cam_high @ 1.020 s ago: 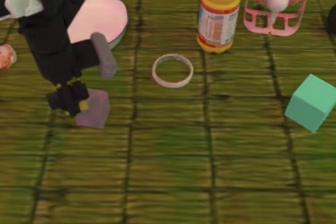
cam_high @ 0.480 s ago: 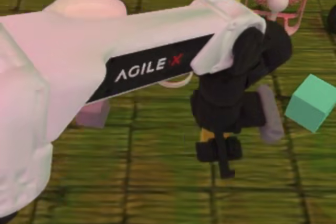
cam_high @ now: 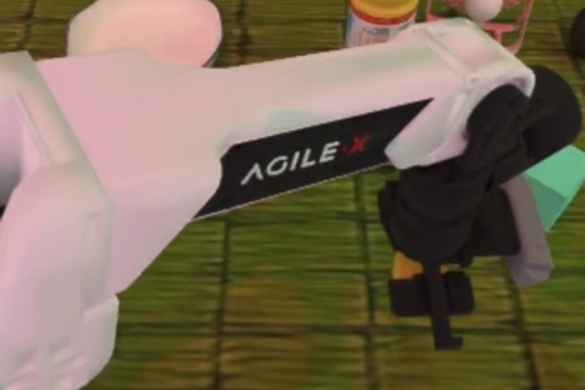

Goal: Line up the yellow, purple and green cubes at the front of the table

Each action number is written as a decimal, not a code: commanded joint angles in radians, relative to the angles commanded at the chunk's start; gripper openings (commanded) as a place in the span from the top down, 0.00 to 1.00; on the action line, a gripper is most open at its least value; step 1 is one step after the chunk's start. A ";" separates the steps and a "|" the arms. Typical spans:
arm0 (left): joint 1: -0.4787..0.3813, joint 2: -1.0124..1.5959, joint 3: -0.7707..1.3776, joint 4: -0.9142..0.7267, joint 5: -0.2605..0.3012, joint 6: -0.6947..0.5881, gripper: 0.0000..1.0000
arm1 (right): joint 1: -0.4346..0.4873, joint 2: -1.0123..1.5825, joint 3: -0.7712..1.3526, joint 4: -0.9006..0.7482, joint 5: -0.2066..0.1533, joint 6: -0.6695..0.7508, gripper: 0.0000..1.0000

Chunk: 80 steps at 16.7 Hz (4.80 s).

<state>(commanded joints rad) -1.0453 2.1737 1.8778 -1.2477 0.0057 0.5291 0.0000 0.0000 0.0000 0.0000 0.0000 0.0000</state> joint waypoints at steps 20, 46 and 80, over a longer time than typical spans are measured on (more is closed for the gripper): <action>-0.004 0.073 -0.166 0.235 -0.001 -0.003 0.47 | 0.000 0.000 0.000 0.000 0.000 0.000 0.00; 0.016 0.014 0.020 -0.009 -0.001 -0.005 0.00 | 0.000 0.000 0.000 0.000 0.000 0.000 0.00; 0.731 0.004 -0.398 0.376 -0.003 -0.642 0.00 | 0.000 0.000 0.000 0.000 0.000 0.000 0.00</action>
<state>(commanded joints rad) -0.3140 2.1775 1.4797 -0.8722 0.0029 -0.1127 0.0000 0.0000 0.0000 0.0000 0.0000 0.0000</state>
